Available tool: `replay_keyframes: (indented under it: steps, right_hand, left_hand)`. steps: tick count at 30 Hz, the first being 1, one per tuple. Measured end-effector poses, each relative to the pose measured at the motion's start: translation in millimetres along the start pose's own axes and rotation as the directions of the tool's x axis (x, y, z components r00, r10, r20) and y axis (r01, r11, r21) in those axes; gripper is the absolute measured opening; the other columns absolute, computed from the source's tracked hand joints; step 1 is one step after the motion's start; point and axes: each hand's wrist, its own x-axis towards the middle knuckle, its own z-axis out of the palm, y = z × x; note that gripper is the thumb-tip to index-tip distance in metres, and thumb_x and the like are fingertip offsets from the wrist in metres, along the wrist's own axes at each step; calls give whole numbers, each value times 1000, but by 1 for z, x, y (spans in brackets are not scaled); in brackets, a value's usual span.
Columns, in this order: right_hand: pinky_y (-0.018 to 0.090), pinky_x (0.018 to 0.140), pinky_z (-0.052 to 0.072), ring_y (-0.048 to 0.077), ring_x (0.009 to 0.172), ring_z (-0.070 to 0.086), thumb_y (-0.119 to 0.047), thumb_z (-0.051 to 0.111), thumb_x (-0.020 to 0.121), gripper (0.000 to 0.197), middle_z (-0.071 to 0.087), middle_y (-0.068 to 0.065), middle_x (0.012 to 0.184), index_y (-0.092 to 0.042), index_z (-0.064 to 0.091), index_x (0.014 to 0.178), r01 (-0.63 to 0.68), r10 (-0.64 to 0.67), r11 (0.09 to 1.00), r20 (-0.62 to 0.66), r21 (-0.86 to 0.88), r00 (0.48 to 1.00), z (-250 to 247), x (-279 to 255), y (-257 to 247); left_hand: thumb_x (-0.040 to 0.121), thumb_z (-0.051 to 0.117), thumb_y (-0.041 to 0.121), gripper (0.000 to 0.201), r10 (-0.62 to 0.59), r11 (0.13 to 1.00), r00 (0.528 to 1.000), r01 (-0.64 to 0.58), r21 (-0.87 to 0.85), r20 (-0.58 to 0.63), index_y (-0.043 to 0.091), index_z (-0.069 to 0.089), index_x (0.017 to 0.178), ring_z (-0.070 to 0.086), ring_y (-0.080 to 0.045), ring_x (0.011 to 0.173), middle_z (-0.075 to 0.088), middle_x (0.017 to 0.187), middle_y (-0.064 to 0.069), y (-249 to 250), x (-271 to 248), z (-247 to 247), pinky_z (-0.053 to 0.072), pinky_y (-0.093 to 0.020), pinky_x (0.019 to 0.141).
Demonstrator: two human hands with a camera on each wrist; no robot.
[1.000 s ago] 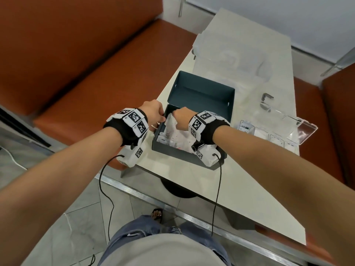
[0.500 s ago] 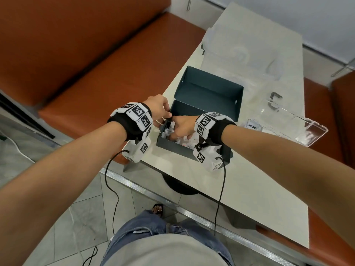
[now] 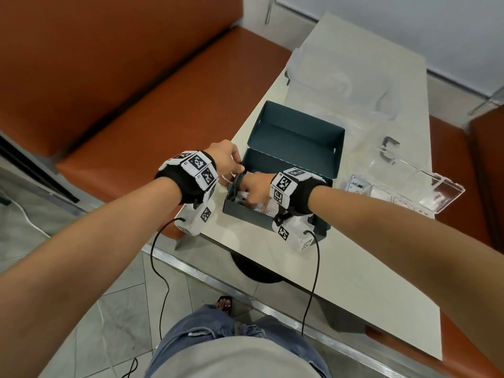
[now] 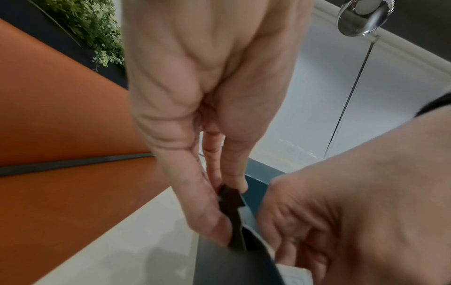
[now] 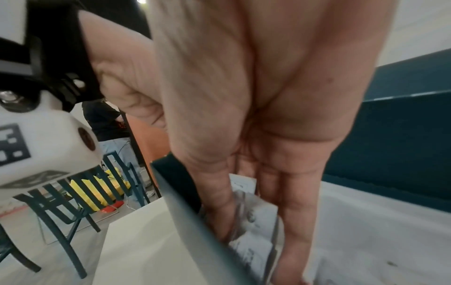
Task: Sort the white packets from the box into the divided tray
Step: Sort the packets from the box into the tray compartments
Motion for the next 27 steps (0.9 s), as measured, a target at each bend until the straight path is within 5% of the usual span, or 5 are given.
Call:
replay_keyframes:
  steps: [4,8,14,21,27]
  right_hand:
    - [29,50,52,26,77,62,-12,70,83,19,52,1,81,-9,58,97,-44,49,974,-16,221,999,-7,-12,18]
    - [33,70,56,25,87,67,-19,69,85,18,67,12,99,-7,64,98,5,78,927,-206,374,975,-20,-33,42]
    - [40,75,60,25,98,68,0,65,87,27,66,13,113,-6,59,113,263,270,493,-433,830,860,-36,-83,66]
    - [40,85,54,24,88,68,-9,59,93,13,72,11,99,-9,64,105,489,356,158,-511,858,782,-47,-139,83]
    - [30,63,58,23,86,71,-7,56,94,20,71,17,103,2,65,109,546,400,82,-530,834,748,-34,-162,98]
  left_hand:
    - [90,67,12,10,-18,1000,1000,18,-6,14,10,59,95,70,-20,70,68,81,-9,3,-1,-2,60,-34,57]
    - [89,69,13,21,-26,999,1000,26,27,5,4,59,105,69,-22,75,67,94,-13,6,-3,-3,58,-29,52]
    - [97,54,33,18,258,959,911,-282,-30,-321,18,61,105,66,-16,81,67,97,-3,41,-9,0,56,-24,60]
    - [96,40,56,49,232,734,968,-112,-670,93,14,62,109,73,-22,90,75,98,-8,102,-39,27,60,-38,69]
    - [91,44,63,65,441,547,797,127,-827,414,13,57,131,63,-36,114,64,124,-21,137,-51,66,56,-49,86]
